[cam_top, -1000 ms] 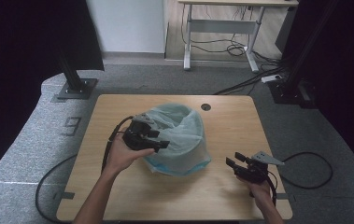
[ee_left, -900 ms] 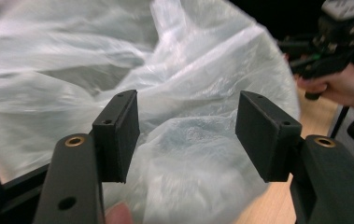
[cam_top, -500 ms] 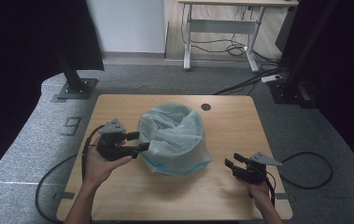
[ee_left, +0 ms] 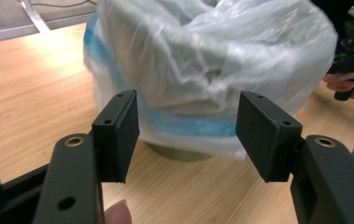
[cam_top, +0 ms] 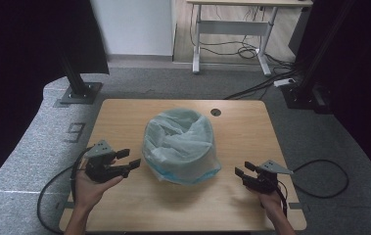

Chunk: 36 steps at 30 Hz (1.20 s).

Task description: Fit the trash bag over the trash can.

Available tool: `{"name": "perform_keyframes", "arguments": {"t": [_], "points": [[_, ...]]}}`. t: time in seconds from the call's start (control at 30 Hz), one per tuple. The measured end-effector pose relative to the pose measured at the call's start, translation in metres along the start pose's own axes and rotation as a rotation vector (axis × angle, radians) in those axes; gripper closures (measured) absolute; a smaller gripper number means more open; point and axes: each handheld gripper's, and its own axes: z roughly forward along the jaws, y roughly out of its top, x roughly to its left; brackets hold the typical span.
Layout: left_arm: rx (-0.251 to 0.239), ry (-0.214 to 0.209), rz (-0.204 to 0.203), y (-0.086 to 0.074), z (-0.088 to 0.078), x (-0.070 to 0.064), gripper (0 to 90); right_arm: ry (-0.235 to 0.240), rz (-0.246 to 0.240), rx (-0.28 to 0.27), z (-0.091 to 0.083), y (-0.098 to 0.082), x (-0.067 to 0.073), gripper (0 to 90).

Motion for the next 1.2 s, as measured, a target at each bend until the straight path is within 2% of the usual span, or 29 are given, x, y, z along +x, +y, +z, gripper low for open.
{"name": "perform_keyframes", "arguments": {"t": [0.27, 0.3, 0.33, 0.4, 0.43, 0.6, 0.7, 0.73, 0.87, 1.2], "points": [[-0.012, 0.026, -0.042, -0.033, -0.001, 0.014, 39.2, -0.01, -0.006, -0.005, -0.002, 0.001, -0.001, 42.7], [-0.012, 0.026, -0.042, -0.033, -0.001, 0.014, 39.2, -0.011, -0.005, -0.007, -0.002, 0.001, 0.0, 42.7], [-0.014, 0.018, -0.065, -0.041, -0.001, 0.019, 39.2, -0.011, -0.005, -0.007, -0.002, 0.001, -0.001, 42.7], [-0.012, 0.019, -0.078, -0.046, 0.0, 0.021, 39.1, -0.012, -0.005, -0.007, -0.002, 0.001, -0.001, 42.7], [-0.004, 0.026, -0.091, -0.053, 0.001, 0.025, 39.2, -0.013, -0.004, -0.006, -0.002, 0.001, -0.001, 42.7], [0.016, 0.037, -0.109, -0.067, 0.005, 0.032, 39.1, -0.015, -0.005, 0.005, 0.0, -0.001, -0.001, 42.7], [0.021, 0.038, -0.115, -0.071, 0.007, 0.034, 39.2, -0.015, -0.008, 0.008, 0.001, -0.001, 0.0, 42.7], [0.026, 0.052, -0.109, -0.073, 0.008, 0.034, 39.2, -0.015, -0.011, 0.01, 0.001, -0.001, 0.0, 42.7], [0.034, 0.057, -0.098, -0.072, 0.011, 0.032, 39.1, -0.015, -0.017, 0.013, 0.002, -0.001, 0.0, 42.6], [0.044, 0.053, -0.102, -0.069, 0.015, 0.031, 39.0, -0.025, -0.014, 0.016, 0.001, -0.002, -0.002, 41.6]]}}
